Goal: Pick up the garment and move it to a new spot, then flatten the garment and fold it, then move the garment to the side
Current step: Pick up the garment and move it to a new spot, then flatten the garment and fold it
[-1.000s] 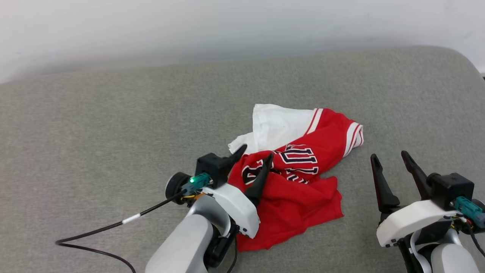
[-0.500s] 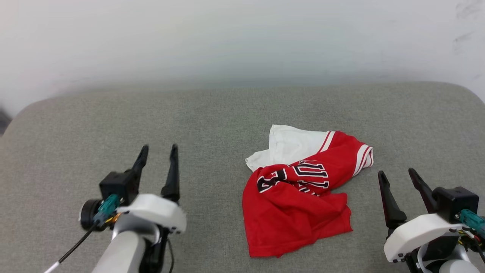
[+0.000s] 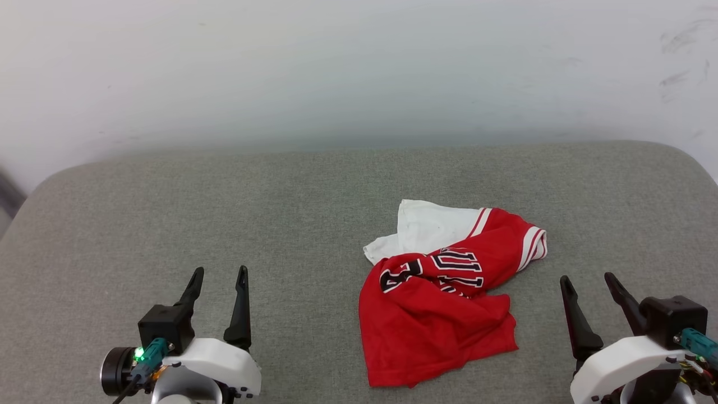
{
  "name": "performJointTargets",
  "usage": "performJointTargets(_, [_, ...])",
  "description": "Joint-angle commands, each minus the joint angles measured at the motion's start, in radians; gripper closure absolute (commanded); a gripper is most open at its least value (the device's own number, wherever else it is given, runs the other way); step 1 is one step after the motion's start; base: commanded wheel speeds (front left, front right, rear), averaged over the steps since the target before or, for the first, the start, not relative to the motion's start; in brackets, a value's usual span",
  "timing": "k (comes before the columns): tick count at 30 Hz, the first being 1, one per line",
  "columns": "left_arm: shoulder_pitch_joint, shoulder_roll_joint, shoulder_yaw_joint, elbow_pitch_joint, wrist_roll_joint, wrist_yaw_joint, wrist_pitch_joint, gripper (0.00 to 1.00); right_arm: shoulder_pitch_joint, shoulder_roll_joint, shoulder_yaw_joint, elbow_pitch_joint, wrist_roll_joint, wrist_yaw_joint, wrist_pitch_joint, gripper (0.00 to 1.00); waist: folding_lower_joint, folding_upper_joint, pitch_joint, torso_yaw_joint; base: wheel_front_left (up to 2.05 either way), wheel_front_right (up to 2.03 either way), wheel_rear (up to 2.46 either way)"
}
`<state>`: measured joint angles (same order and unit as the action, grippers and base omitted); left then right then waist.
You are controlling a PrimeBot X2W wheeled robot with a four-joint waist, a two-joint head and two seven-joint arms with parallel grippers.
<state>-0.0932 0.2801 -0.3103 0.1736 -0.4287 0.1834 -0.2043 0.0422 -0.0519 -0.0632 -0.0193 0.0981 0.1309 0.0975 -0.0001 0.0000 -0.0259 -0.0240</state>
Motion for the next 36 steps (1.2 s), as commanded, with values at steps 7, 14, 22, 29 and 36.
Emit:
performJointTargets(7, [0.018, 0.005, 0.003, -0.02, -0.011, 0.012, 0.004, 0.0, -0.002, 0.002, 0.017, -0.021, 0.002, 0.0, -0.002, 0.0, 0.0001, 0.0, 0.001, -0.005, 0.0, 0.0, 0.0])
performJointTargets(14, [-0.003, -0.002, 0.0, -0.028, -0.021, 0.006, 0.002, 0.0, -0.017, 0.0, 0.021, -0.027, 0.004, 0.0, -0.008, 0.0, 0.0001, 0.0, 0.009, -0.003, 0.0, 0.0, 0.0])
performJointTargets(22, [-0.181, -0.062, -0.121, 0.008, -0.005, -0.066, 0.137, 0.0, -0.054, -0.011, 0.028, -0.035, 0.009, 0.0, -0.009, 0.0, 0.0001, 0.0, 0.071, -0.02, 0.0, 0.0, 0.0])
performJointTargets(29, [-0.354, -0.108, -0.246, 0.163, -0.02, -0.174, 0.382, 0.0, -0.101, -0.014, 0.047, -0.019, 0.016, 0.0, -0.022, 0.0, 0.0001, 0.0, 0.146, -0.073, 0.0, 0.0, 0.0])
performJointTargets(36, [-0.415, -0.105, -0.292, 0.317, -0.059, -0.211, 0.62, 0.0, -0.127, -0.01, 0.053, 0.017, 0.027, 0.0, -0.048, 0.0, 0.0001, 0.0, 0.191, -0.124, 0.0, 0.0, 0.0])
